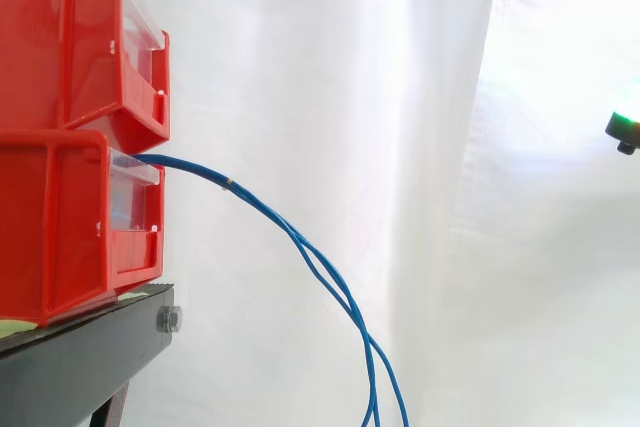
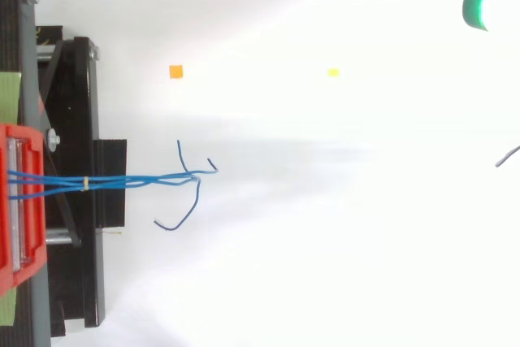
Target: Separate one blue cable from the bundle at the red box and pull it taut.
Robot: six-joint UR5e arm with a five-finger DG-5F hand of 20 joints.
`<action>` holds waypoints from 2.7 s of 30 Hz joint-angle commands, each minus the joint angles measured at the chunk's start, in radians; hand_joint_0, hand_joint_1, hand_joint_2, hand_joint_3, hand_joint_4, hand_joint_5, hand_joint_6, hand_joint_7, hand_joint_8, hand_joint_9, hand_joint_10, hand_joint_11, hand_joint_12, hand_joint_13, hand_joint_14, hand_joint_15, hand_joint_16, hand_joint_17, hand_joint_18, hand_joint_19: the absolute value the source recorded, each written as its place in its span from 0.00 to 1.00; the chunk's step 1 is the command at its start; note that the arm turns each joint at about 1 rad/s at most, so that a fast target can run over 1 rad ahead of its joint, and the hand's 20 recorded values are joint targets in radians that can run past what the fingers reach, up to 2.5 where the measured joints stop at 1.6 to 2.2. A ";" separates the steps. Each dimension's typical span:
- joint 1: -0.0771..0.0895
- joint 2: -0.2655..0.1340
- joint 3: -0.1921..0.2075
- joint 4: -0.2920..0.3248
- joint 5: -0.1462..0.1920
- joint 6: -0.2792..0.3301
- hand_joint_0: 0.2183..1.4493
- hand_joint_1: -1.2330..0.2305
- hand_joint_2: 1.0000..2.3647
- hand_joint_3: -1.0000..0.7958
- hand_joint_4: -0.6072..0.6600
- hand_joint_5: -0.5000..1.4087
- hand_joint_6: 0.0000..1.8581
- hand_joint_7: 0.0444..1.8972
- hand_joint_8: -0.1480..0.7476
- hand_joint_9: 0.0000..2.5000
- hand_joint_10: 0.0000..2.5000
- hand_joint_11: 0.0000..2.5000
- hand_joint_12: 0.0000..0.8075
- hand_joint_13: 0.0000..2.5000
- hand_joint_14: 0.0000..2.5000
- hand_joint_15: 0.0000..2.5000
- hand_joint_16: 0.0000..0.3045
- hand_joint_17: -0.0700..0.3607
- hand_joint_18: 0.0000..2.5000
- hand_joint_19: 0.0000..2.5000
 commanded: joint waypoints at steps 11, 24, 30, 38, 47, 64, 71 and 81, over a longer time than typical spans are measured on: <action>-0.002 0.000 0.000 -0.008 0.000 -0.008 0.28 0.46 0.00 0.28 0.63 0.15 0.27 0.39 0.48 0.23 0.01 0.16 0.46 0.27 0.01 0.16 0.18 0.45 0.27 0.28; 0.035 -0.029 0.000 0.074 0.089 -0.126 0.28 0.46 0.00 0.28 0.63 0.15 0.27 0.39 0.48 0.23 0.00 0.16 0.46 0.27 0.01 0.16 0.18 0.44 0.28 0.28; 0.088 -0.115 0.032 0.213 0.137 -0.232 0.28 0.46 0.00 0.28 0.63 0.15 0.27 0.39 0.48 0.22 0.01 0.16 0.47 0.27 0.01 0.16 0.18 0.44 0.28 0.28; 0.123 -0.249 0.166 0.176 0.160 -0.239 0.28 0.46 0.00 0.28 0.64 0.15 0.27 0.40 0.47 0.20 0.01 0.16 0.47 0.14 0.00 0.10 0.19 0.46 0.17 0.25; 0.166 -0.299 0.207 0.214 0.215 -0.256 0.28 0.45 0.00 0.28 0.64 0.15 0.27 0.40 0.47 0.19 0.00 0.16 0.47 0.10 0.00 0.08 0.19 0.46 0.12 0.22; 0.196 -0.419 0.252 0.337 0.216 -0.232 0.28 0.45 0.00 0.28 0.65 0.16 0.27 0.40 0.47 0.17 0.00 0.14 0.46 0.10 0.00 0.08 0.19 0.46 0.12 0.22; 0.188 -0.419 0.252 0.335 0.224 -0.239 0.28 0.45 0.00 0.28 0.65 0.16 0.27 0.40 0.47 0.17 0.00 0.14 0.46 0.10 0.00 0.08 0.19 0.46 0.12 0.22; 0.179 -0.453 0.262 0.340 0.247 -0.233 0.28 0.45 0.00 0.28 0.65 0.16 0.27 0.40 0.47 0.17 0.00 0.14 0.46 0.10 0.00 0.08 0.19 0.46 0.12 0.22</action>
